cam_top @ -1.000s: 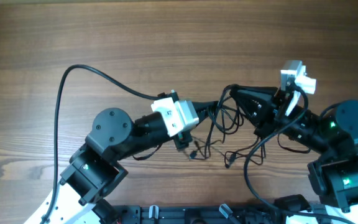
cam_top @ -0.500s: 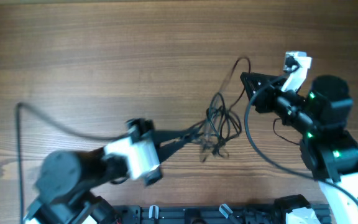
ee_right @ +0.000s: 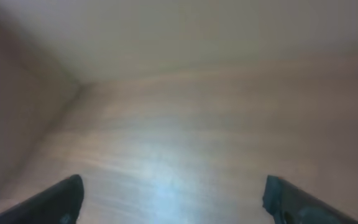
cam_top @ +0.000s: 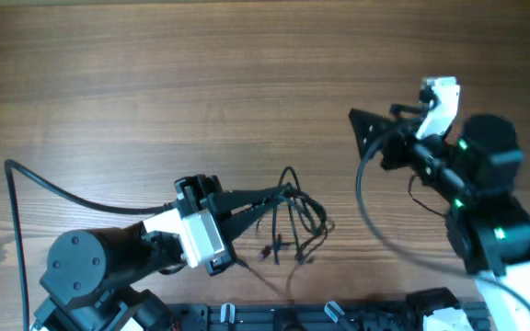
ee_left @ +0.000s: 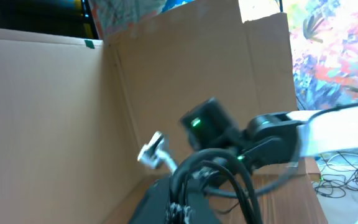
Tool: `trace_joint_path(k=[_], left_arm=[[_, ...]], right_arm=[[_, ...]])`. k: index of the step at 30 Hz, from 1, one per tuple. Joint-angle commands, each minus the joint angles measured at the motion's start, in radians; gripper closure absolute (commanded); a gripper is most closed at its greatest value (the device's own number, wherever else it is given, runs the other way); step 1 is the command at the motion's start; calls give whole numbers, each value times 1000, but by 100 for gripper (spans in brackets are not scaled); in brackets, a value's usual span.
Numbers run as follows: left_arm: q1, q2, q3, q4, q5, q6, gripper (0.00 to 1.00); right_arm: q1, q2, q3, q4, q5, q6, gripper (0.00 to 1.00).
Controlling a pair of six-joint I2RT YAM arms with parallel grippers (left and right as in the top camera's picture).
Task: Untangle cables
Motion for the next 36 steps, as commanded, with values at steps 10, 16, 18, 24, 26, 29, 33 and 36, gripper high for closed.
trace_joint_path(k=[10,16,18,24,26,29,33,36], left_arm=[[9,111,15,164,141,4,96],[8,201,15,301,225,-66,96],[8,229,15,352,269,-93,96],[-20,299,15,432,279,-134,96],[-20,312,15,431,279,-134,96],[-20,309,15,432,280,-134,96],[-20,305,15,424,283,-134,96],[-20,305,15,429,310,-134,96]], right_arm=[[-4,-178,3,32,-684,-699,0],[-4,-177,3,41,-735,-728,0],[-4,-172,3,61,-735,-727,1],[-4,-152,3,133,-735,-707,0],[-4,-152,3,195,-734,-626,0],[-4,-152,3,247,-712,-565,0],[-4,-152,3,261,-597,-494,0],[-4,-151,3,261,-456,-427,0]])
